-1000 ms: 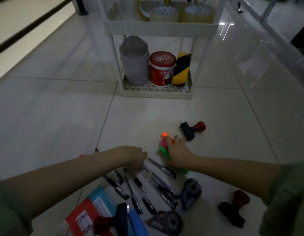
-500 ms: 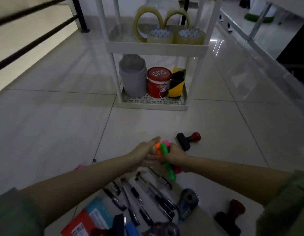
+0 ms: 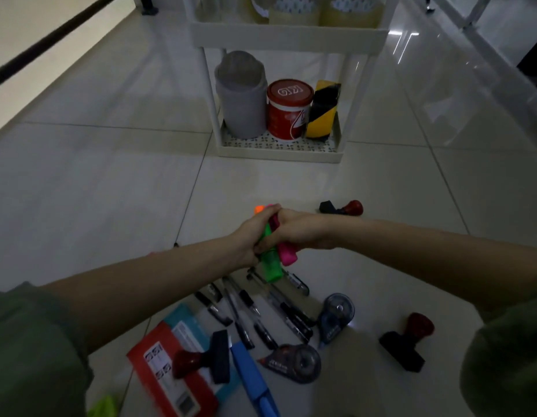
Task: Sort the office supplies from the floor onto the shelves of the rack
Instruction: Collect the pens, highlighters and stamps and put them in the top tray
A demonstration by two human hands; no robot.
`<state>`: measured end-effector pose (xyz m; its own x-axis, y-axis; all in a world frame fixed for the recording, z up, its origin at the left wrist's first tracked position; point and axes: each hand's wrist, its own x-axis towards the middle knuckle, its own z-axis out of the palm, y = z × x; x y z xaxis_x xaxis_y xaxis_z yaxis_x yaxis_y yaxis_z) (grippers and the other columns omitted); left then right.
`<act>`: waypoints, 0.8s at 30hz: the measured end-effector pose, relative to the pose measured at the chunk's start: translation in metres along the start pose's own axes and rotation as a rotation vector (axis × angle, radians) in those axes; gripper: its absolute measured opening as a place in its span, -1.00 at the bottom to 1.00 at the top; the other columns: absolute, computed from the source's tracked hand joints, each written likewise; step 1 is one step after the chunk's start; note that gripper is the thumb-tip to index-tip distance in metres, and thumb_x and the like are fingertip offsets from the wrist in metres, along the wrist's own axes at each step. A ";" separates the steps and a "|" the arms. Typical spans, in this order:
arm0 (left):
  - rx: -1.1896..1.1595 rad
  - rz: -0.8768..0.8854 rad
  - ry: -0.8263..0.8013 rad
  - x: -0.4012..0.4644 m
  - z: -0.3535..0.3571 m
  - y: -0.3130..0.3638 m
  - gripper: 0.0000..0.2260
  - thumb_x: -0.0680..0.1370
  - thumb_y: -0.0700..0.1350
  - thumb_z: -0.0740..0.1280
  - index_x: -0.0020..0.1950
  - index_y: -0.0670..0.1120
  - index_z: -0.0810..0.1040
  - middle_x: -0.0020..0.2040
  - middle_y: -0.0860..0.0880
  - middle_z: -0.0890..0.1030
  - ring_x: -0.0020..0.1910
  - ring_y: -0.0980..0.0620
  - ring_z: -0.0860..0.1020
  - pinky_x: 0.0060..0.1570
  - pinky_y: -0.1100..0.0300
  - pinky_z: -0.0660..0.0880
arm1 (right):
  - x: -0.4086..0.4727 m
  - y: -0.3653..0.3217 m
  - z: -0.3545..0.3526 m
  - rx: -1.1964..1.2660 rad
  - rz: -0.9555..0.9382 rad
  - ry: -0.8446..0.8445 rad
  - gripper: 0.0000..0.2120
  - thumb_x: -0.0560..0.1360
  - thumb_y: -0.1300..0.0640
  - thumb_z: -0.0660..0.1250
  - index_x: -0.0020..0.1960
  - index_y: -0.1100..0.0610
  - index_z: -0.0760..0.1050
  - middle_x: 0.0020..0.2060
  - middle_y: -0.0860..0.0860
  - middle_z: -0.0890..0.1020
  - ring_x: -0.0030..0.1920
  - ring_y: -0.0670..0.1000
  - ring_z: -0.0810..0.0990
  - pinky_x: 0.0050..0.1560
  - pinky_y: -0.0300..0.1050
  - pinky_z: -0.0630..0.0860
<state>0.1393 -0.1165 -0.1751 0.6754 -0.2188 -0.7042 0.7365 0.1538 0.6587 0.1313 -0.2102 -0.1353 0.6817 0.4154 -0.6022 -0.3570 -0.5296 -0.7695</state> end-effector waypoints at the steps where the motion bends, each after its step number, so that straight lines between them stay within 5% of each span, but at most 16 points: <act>1: -0.002 -0.018 0.020 -0.002 -0.001 -0.001 -0.79 0.59 0.00 0.17 -0.05 -0.11 0.47 -0.30 -0.11 0.53 -0.46 0.06 0.56 -0.52 0.31 0.52 | 0.000 0.000 -0.001 -0.108 -0.001 -0.020 -0.63 0.49 0.21 0.35 0.25 0.31 0.42 0.14 0.26 0.58 0.08 0.14 0.58 0.23 0.10 0.48; 5: 0.060 -0.035 0.047 -0.011 -0.014 0.002 -0.86 0.56 -0.10 0.25 -0.11 -0.16 0.48 -0.28 -0.09 0.53 -0.56 0.08 0.55 -0.57 0.32 0.51 | -0.003 -0.005 -0.004 -0.414 0.040 -0.114 -0.65 0.54 -0.12 0.22 0.20 0.09 0.45 0.11 0.07 0.53 0.08 0.08 0.52 0.11 -0.02 0.49; 7: 0.094 0.019 0.096 -0.019 -0.030 0.012 -0.88 0.54 -0.21 0.28 -0.19 -0.20 0.45 -0.35 -0.11 0.54 -0.63 0.10 0.52 -0.61 0.33 0.48 | -0.003 -0.005 -0.009 -0.419 0.073 -0.112 -0.45 0.53 -0.18 0.17 0.40 0.11 0.29 0.26 0.03 0.41 0.21 0.03 0.44 0.15 -0.10 0.42; 9: 0.094 0.071 0.151 -0.031 -0.050 0.026 -0.87 0.54 -0.26 0.28 -0.22 -0.18 0.43 -0.33 -0.13 0.53 -0.66 0.10 0.51 -0.63 0.31 0.48 | 0.001 -0.001 -0.012 -0.383 0.124 -0.111 -0.38 0.52 -0.21 0.16 0.44 0.14 0.23 0.31 0.06 0.41 0.21 0.03 0.44 0.15 -0.12 0.43; 14: 0.136 0.067 0.255 -0.061 -0.111 0.051 -0.86 0.55 -0.23 0.26 -0.21 -0.13 0.43 -0.58 0.00 0.56 -0.65 0.11 0.53 -0.63 0.32 0.48 | 0.012 0.006 0.005 -0.501 0.139 -0.132 -0.54 0.55 -0.09 0.20 0.28 0.24 0.39 0.01 0.07 0.51 -0.02 0.03 0.50 -0.10 -0.20 0.49; 19: 0.170 -0.052 0.266 -0.089 -0.144 0.030 -0.91 0.53 -0.25 0.28 -0.19 -0.16 0.46 -0.53 -0.03 0.60 -0.56 0.11 0.59 -0.50 0.27 0.57 | 0.007 0.014 0.053 -0.820 0.170 -0.462 -0.60 0.44 -0.07 0.39 0.06 0.24 0.45 -0.13 0.09 0.51 -0.25 0.00 0.50 -0.35 -0.26 0.48; 21: 0.189 -0.119 0.236 -0.096 -0.147 0.014 -0.92 0.52 -0.26 0.28 -0.17 -0.18 0.47 -0.50 -0.05 0.61 -0.54 0.10 0.60 -0.49 0.27 0.57 | -0.002 0.024 0.075 -1.067 0.128 -0.581 -0.44 0.40 -0.12 0.42 0.19 0.26 0.43 0.05 0.14 0.55 -0.07 0.06 0.55 -0.16 -0.14 0.53; 24: 0.199 -0.194 0.191 -0.100 -0.142 -0.004 -0.94 0.51 -0.27 0.29 -0.16 -0.20 0.48 -0.48 -0.07 0.62 -0.54 0.09 0.60 -0.45 0.25 0.58 | -0.023 0.049 0.097 -1.211 0.005 -0.502 -0.10 0.39 -0.19 0.39 0.47 0.24 0.03 0.34 0.17 0.33 0.27 0.15 0.42 0.17 -0.09 0.41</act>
<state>0.0736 0.0416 -0.1447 0.5315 -0.0382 -0.8462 0.8434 -0.0685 0.5328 0.0365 -0.1735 -0.1797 0.2779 0.5009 -0.8197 0.6171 -0.7470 -0.2473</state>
